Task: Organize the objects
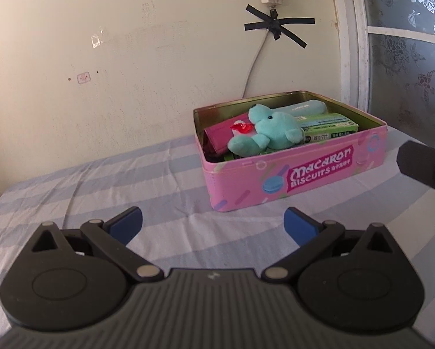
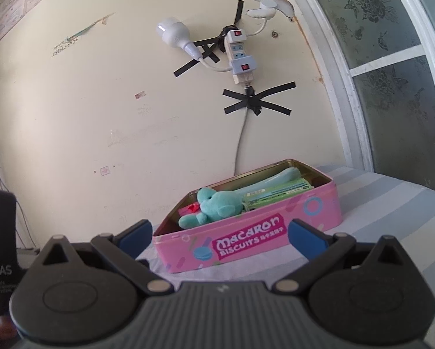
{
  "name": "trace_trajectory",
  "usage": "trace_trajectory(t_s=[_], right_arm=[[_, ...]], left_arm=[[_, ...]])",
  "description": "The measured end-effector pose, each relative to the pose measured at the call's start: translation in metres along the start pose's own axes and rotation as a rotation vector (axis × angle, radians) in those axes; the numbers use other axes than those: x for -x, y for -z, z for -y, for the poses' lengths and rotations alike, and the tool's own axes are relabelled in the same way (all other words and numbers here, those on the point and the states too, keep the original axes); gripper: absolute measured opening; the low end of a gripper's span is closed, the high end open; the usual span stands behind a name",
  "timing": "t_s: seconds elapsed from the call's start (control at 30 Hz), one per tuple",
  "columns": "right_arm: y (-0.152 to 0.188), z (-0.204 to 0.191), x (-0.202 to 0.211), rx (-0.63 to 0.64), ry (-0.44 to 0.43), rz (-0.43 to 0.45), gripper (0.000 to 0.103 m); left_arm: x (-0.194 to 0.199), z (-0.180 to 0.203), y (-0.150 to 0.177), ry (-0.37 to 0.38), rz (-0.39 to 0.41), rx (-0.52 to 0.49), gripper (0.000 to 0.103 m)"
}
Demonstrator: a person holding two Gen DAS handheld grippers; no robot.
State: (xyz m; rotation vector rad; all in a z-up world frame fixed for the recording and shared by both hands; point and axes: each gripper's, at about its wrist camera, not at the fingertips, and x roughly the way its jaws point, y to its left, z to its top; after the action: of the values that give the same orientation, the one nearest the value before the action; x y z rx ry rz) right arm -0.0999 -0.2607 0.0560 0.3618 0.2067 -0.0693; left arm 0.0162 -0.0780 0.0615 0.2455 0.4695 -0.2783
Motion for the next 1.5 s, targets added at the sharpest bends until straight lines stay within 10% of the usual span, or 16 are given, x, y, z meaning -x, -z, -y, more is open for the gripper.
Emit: trace_trajectory(t_s=[1.1,1.5], right_arm=[[0.015,0.012,-0.017,-0.025,0.082,-0.078,0.103],[0.015,0.013,-0.017,-0.04,0.106,-0.059,0.103]], left_arm=[[-0.01,0.008,0.024,0.138,-0.116,0.03,0.103],[0.01,-0.001,0.016,0.022,0.041,0.035,0.103]])
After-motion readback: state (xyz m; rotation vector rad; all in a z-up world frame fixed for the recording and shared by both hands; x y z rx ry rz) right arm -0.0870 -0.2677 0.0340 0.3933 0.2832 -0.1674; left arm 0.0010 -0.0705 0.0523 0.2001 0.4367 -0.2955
